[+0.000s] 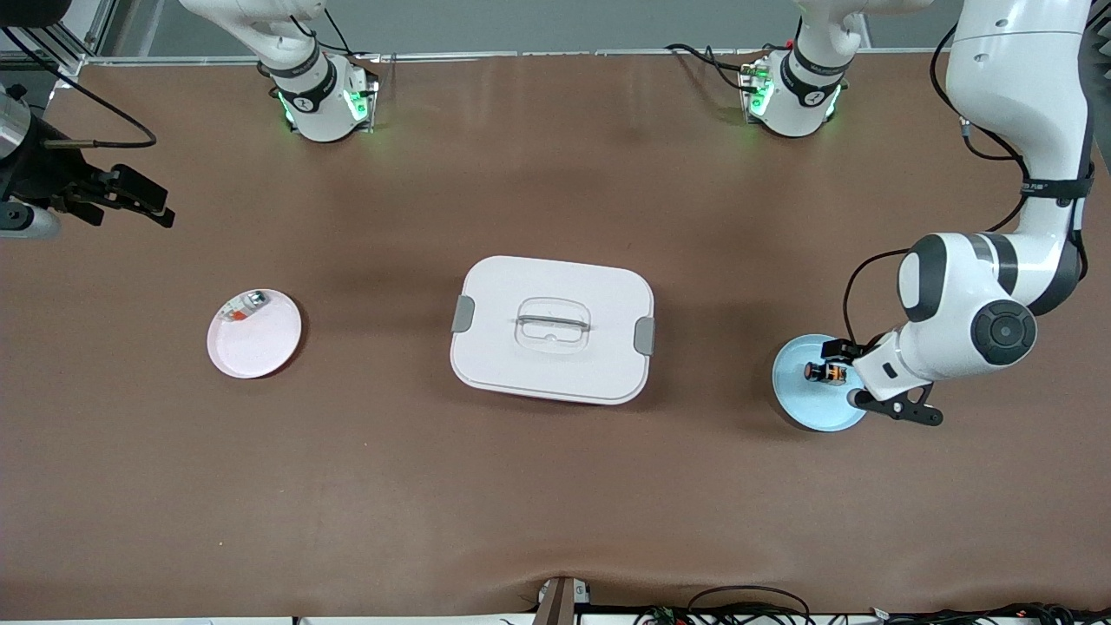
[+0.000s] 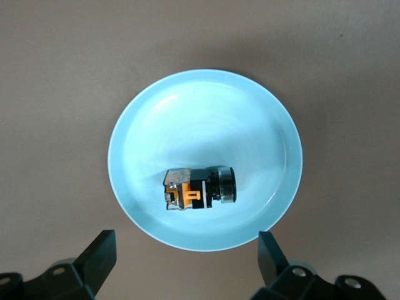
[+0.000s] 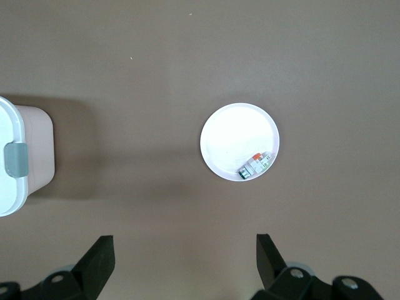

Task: Transfer orange switch to right arm and place
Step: 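Lower the left gripper over the orange switch on the blue plate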

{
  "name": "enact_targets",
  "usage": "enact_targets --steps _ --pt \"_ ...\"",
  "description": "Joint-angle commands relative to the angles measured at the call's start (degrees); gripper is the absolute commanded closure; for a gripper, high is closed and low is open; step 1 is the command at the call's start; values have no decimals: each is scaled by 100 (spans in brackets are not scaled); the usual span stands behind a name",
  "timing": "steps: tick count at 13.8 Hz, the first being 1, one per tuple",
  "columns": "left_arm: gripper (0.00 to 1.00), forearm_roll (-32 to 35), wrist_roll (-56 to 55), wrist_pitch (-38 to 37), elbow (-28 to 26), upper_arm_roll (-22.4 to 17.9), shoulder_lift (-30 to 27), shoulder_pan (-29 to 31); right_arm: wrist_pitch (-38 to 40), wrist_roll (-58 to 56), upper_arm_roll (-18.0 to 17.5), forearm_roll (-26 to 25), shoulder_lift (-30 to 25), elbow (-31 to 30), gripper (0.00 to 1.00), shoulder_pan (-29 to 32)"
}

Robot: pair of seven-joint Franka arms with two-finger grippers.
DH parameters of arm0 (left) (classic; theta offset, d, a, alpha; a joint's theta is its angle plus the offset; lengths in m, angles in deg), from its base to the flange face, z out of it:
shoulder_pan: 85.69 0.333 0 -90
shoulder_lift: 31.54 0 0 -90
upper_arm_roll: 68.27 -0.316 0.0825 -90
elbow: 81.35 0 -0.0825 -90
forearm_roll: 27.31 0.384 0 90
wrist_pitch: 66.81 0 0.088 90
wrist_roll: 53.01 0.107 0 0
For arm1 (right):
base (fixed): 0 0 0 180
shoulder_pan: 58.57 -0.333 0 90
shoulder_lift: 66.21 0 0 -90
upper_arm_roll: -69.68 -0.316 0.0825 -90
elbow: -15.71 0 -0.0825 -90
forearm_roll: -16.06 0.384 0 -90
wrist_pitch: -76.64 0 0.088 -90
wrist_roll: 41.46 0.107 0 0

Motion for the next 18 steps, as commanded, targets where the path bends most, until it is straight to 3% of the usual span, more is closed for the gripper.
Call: enact_targets --steps 1,18 --pt "0 -100 89 330 -127 13 104 -9 7 5 9 17 -80 -62 0 10" --pt "0 -74 62 1052 -136 4 808 -26 7 5 18 17 -89 -70 0 18"
